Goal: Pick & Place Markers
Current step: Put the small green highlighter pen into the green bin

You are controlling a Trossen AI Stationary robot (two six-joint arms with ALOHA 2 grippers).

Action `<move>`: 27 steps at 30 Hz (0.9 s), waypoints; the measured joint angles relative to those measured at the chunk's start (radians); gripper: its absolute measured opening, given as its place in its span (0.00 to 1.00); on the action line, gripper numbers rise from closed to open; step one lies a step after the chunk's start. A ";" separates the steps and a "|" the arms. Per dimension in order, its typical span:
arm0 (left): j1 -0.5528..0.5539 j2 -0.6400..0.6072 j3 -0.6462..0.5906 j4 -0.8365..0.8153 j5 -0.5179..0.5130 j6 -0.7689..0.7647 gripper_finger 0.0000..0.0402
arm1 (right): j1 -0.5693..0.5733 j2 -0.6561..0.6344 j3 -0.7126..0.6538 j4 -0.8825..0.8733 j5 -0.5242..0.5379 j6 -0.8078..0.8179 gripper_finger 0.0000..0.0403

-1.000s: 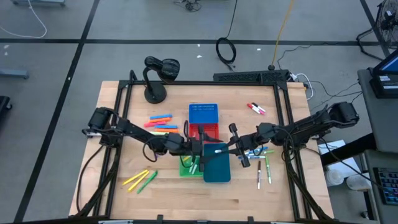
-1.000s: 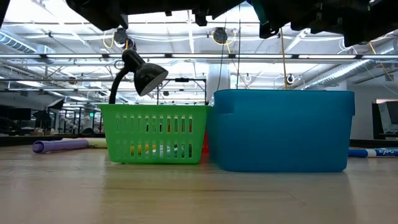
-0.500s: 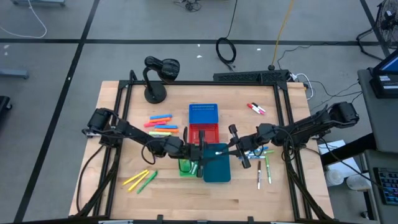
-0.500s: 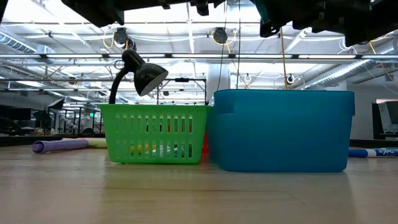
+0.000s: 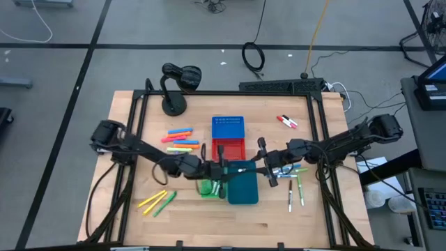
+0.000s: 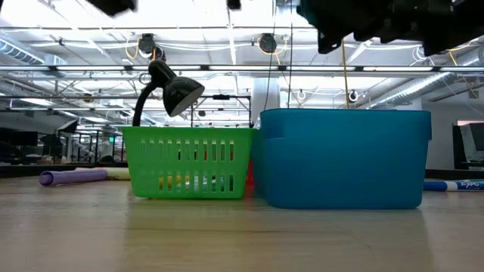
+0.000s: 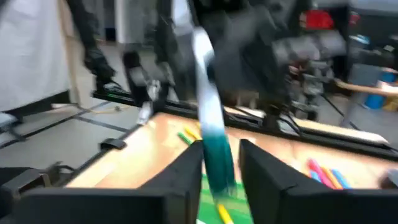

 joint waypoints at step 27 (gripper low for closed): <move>-0.010 -0.148 -0.099 -0.854 -0.016 -1.055 0.09 | -0.002 -0.401 0.000 -0.478 0.358 0.019 0.48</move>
